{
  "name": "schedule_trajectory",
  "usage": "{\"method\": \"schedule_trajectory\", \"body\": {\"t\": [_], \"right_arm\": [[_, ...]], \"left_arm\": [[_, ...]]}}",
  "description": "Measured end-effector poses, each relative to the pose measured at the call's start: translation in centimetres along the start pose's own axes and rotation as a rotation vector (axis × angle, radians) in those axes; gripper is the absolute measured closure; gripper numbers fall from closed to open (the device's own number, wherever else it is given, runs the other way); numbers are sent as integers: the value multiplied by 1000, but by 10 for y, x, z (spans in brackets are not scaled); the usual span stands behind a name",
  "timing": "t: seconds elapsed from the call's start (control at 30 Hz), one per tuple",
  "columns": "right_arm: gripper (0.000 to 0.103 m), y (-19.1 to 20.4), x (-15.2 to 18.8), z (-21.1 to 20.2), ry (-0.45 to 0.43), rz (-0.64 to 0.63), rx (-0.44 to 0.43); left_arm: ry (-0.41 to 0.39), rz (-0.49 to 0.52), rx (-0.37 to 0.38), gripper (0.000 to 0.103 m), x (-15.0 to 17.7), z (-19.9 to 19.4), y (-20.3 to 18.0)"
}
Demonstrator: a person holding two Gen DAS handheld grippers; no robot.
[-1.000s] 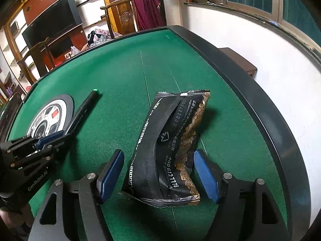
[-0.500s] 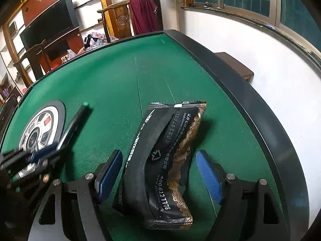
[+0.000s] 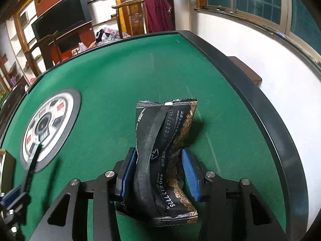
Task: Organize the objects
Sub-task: 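Grasp the black green-capped marker with the left gripper and lift it, then carry the marker and black bag over the box with both grippers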
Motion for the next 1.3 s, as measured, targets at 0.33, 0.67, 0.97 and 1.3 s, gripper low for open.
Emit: {"method": "schedule_trajectory", "body": {"t": [0.33,0.67,0.97,1.3], "right_arm": [[51,34,74,-81,73,-86,-114],[28,56,81,-81,97,-161,-84],[54,69,84,-88,67,-195,-107],[73,71,75,-106,54,-122,-185]], "left_arm": [[38,-97,5,89,45,-29,29],[75,-156,-3,84,61,-13,32],[60,-152,18,89,61,-17,29],[-20,-147,12,89,47,-49,32]]}}
Point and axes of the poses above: each gripper's, at about its wrist camera, not at the fingertips, and z roughly the way its jaws point, y to its left, x to its underside, the point moved 4 cm from there along z, roughly the way its jaws point, and after that the axes turned 13 degrees about -y, right-handed, at the moved point
